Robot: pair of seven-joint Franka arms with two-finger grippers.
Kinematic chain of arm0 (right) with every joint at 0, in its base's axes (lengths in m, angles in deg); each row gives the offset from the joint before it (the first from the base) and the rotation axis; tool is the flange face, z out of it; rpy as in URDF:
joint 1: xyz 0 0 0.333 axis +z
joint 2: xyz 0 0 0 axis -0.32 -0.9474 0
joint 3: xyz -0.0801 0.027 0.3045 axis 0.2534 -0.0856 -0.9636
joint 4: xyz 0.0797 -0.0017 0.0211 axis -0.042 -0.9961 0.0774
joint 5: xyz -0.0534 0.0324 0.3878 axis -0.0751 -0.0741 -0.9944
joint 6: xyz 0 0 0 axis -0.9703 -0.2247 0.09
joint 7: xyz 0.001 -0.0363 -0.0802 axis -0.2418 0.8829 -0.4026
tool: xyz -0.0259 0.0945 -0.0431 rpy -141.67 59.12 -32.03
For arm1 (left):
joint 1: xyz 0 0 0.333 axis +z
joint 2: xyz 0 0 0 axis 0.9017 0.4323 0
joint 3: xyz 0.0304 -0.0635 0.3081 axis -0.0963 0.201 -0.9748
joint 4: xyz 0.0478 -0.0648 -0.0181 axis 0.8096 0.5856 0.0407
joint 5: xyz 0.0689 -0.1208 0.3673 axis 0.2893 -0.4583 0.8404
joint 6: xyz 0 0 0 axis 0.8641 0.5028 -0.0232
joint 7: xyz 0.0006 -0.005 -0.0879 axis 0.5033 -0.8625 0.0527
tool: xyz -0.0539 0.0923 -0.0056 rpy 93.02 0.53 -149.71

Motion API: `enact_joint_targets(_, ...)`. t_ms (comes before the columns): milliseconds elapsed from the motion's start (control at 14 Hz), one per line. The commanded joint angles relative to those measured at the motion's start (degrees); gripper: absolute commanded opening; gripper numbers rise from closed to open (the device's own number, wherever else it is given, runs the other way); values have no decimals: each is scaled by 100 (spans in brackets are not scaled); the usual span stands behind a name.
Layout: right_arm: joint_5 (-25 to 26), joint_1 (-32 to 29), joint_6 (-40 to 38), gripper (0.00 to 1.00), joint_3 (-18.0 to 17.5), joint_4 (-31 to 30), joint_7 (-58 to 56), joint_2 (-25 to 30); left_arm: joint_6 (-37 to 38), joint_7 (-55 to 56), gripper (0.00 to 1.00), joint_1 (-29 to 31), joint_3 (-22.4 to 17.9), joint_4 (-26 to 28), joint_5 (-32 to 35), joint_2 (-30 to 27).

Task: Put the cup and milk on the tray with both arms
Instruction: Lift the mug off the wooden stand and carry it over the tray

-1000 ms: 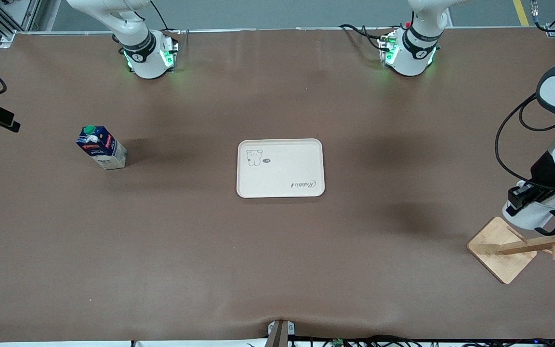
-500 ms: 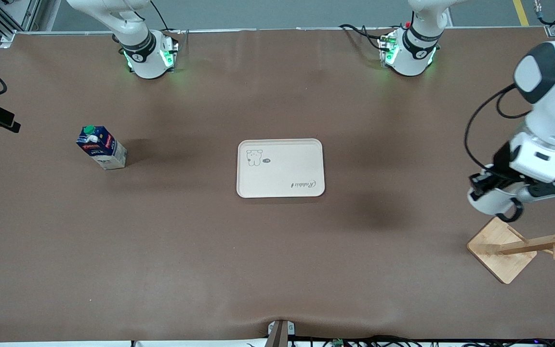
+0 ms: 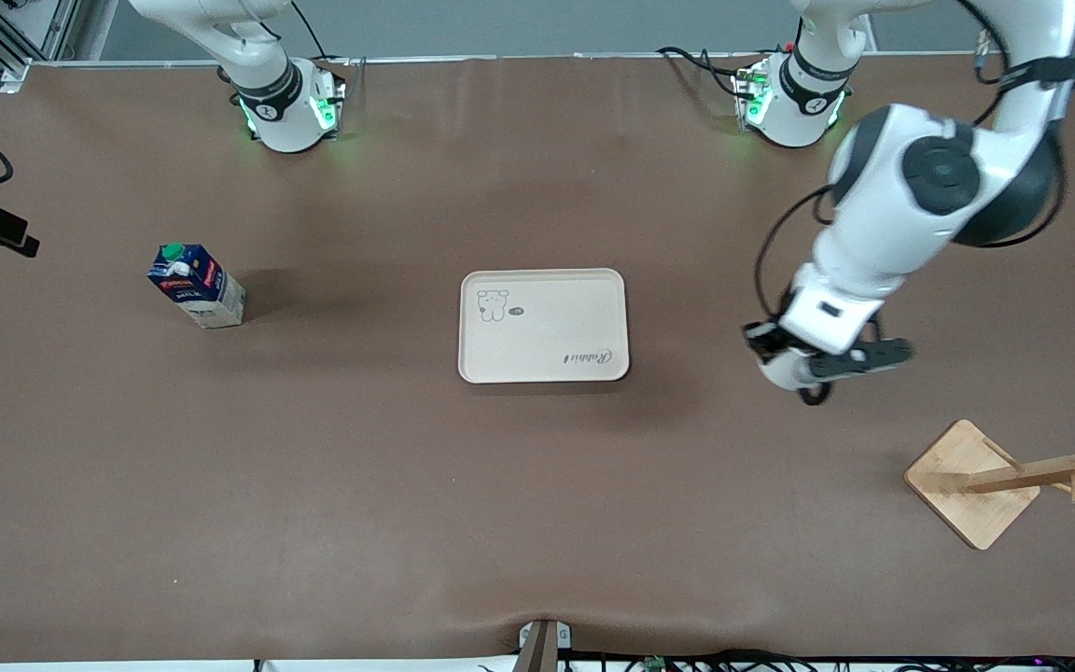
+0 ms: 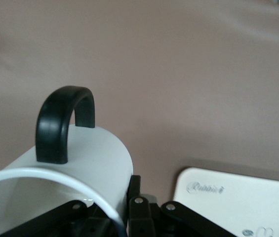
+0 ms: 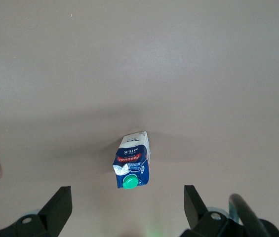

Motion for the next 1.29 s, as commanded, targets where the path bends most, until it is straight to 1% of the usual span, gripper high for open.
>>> enact_joint_targets(0,11,-66,-37,100,-55,130,32,-58,104,719,0,-673,-29,-170,469,443)
enact_joint_targets(143,19,-49,-37,100,-55,130,41,-58,104,1247,0,-974,-21,-266,489,803)
enact_joint_targets(429,28,-49,-28,100,-55,130,41,-58,104,1749,0,-1493,-20,-443,454,1410)
enact_joint_targets(571,37,-49,-28,100,-55,130,32,-67,95,2109,0,-1773,-29,-460,506,1595)
enact_joint_targets(786,-7,-75,-20,100,-55,130,32,-84,-10,2224,0,-1976,-29,-452,498,1841)
enact_joint_targets(1071,2,-75,-20,100,-55,130,32,-102,-625,2707,0,-2302,-82,-434,532,2132)
enact_joint_targets(1214,2,-75,-20,100,-55,130,32,-102,-836,2961,0,-2320,-73,-434,865,2290)
